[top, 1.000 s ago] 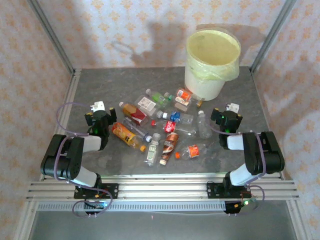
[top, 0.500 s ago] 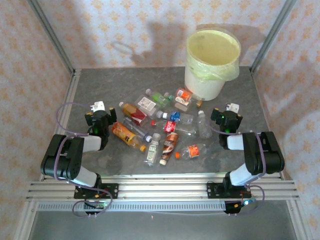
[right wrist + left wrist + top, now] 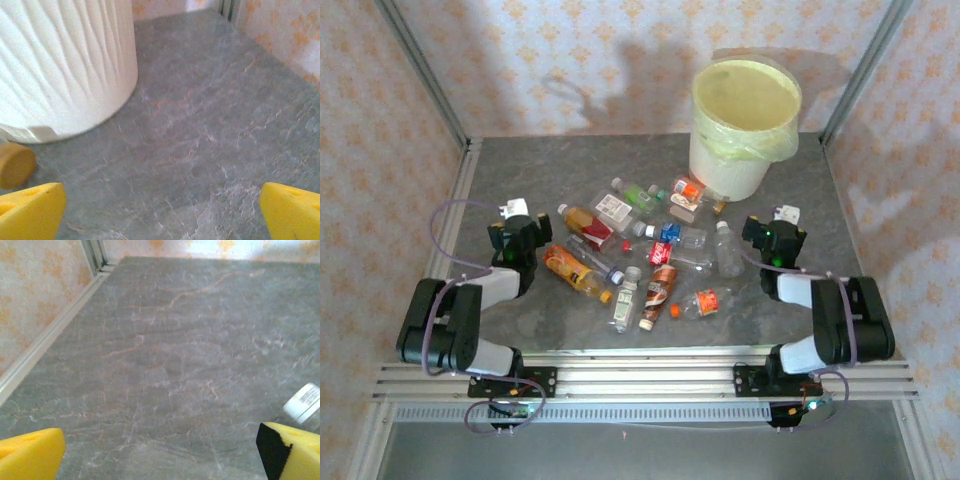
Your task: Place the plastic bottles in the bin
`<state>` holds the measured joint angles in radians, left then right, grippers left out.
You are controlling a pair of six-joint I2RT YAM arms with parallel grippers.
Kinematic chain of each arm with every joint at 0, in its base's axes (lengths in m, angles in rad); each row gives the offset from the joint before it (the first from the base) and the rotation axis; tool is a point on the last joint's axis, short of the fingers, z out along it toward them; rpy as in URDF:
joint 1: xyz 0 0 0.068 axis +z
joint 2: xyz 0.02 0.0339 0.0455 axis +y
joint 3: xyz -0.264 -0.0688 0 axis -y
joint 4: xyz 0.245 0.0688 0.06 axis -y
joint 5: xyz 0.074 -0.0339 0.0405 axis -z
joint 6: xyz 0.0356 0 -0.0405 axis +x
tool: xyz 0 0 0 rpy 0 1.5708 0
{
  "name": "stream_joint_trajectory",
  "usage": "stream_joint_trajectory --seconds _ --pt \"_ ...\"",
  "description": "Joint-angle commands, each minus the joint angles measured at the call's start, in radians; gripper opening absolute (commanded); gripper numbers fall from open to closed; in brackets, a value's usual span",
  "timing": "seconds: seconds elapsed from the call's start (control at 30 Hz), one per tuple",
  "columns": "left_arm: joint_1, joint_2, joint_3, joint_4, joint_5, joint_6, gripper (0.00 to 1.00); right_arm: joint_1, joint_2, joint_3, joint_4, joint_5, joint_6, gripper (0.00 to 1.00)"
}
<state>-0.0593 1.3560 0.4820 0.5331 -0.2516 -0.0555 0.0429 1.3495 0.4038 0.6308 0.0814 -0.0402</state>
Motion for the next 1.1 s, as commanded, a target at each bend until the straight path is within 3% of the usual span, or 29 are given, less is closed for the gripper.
stream_joint_trajectory --seconds 0.0,0.13,0.23,0.4,0.53,0.67,0.8,0.97,1.07 --pt "-0.008 -0.094 0.012 -0.131 -0.044 -0.051 1.0 0.003 -0.123 0.02 -0.126 -0.016 0.055 0.99" --pt "-0.009 -0.164 0.021 -0.249 -0.085 -0.135 1.0 0.003 -0.248 0.033 -0.268 -0.029 0.145 0.99" --pt "-0.025 -0.197 0.142 -0.549 -0.186 -0.255 1.0 0.003 -0.301 0.09 -0.457 -0.059 0.217 0.99" --pt "-0.03 -0.253 0.24 -0.851 -0.162 -0.467 1.0 0.004 -0.359 0.089 -0.598 -0.109 0.356 0.99" --pt "-0.029 -0.285 0.252 -0.99 -0.081 -0.663 1.0 0.004 -0.427 0.053 -0.622 -0.076 0.458 0.99" --pt "-0.032 -0.262 0.273 -1.066 0.123 -0.762 1.0 0.004 -0.466 0.044 -0.644 -0.036 0.512 0.99" --pt "-0.06 -0.218 0.318 -1.176 0.216 -0.834 1.0 0.004 -0.457 0.074 -0.695 -0.038 0.509 0.99" --pt "-0.097 -0.132 0.326 -1.125 0.356 -0.927 1.0 0.005 -0.447 0.073 -0.703 -0.051 0.518 0.99" --pt "-0.128 -0.053 0.371 -1.125 0.33 -0.945 1.0 0.004 -0.45 0.071 -0.708 -0.05 0.52 0.99"
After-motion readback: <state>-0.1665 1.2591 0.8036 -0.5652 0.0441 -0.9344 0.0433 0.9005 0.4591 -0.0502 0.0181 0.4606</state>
